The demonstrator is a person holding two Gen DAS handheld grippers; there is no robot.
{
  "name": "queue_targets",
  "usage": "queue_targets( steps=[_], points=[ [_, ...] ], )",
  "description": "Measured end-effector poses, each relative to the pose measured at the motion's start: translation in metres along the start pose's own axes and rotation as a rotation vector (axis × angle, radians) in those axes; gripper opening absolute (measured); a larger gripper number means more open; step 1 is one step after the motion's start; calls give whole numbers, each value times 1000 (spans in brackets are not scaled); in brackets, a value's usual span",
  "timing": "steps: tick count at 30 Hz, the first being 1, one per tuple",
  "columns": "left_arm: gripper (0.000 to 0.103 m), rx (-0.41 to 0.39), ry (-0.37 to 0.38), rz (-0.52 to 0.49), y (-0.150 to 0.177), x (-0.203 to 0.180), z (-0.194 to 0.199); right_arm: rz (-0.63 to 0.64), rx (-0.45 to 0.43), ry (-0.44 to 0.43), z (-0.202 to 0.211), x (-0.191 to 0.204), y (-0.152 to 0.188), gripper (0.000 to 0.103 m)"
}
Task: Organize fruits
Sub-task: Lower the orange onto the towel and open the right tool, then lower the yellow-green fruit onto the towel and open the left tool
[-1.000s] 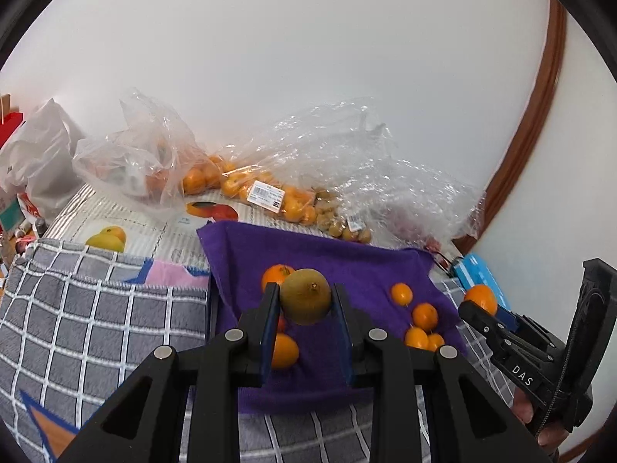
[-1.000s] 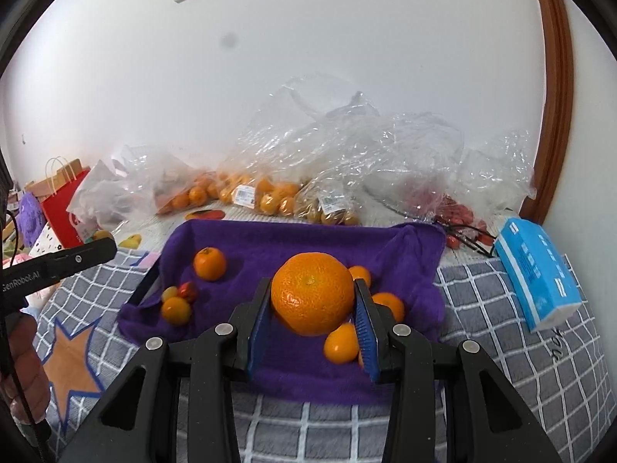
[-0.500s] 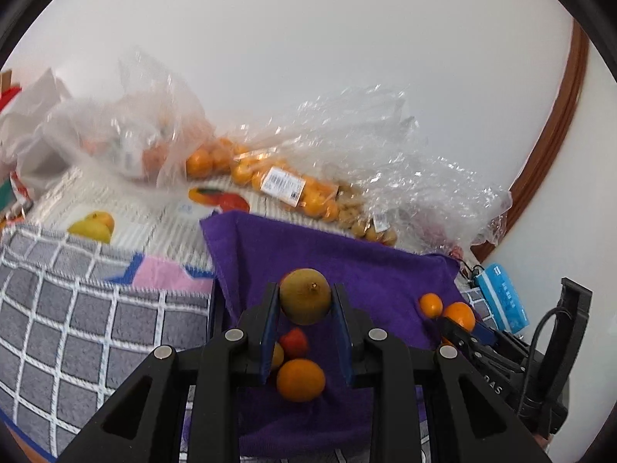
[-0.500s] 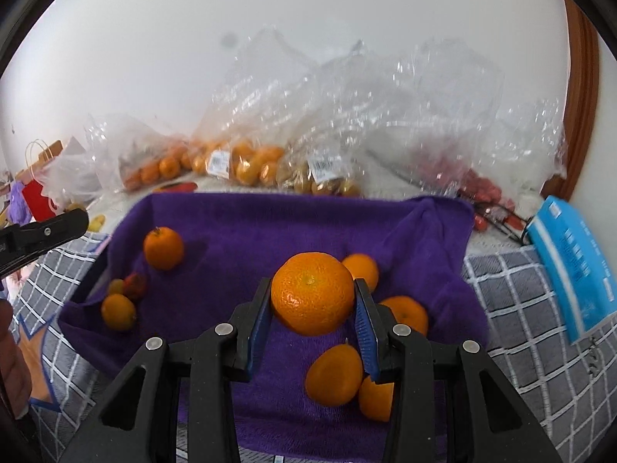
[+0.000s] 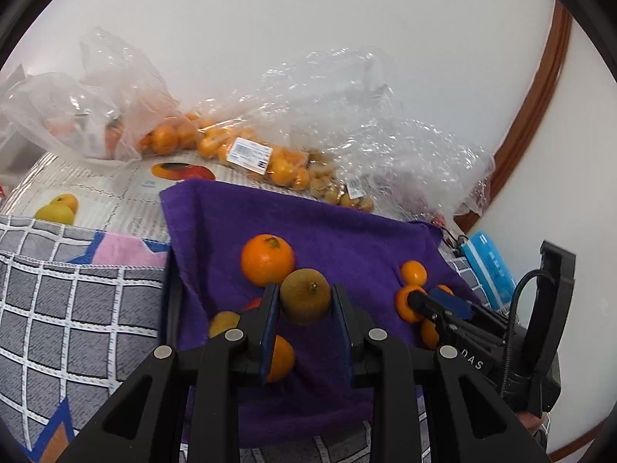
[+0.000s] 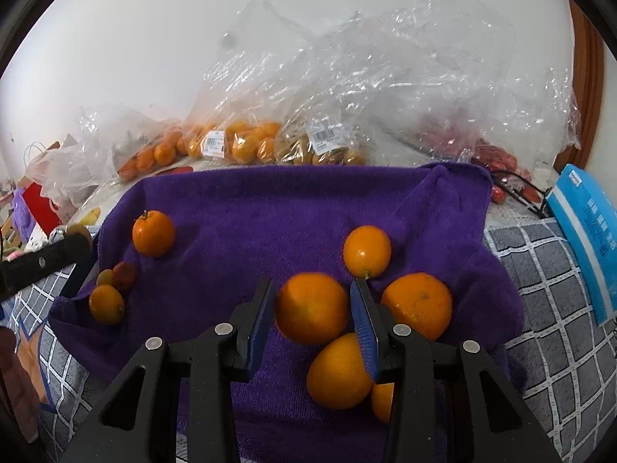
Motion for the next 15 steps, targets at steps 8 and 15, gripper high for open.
queue_targets(
  steps=[8,15],
  points=[
    [25,52,11,-23,11,-10,-18,28,-48,29,18,3,-3,45],
    [25,80,-4,-46,18,-17,-28,35,-57,42,20,4,-2,46]
  ],
)
Point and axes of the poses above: each gripper's, at about its wrist camera, not at the fingertips, and z roughly against the way its jaws point, x to its left, y to its underside, the point moved 6 cm from there along -z, roughly the way its jaws point, and after that the axes turned 9 degrees about -y, right-handed, at the moved point
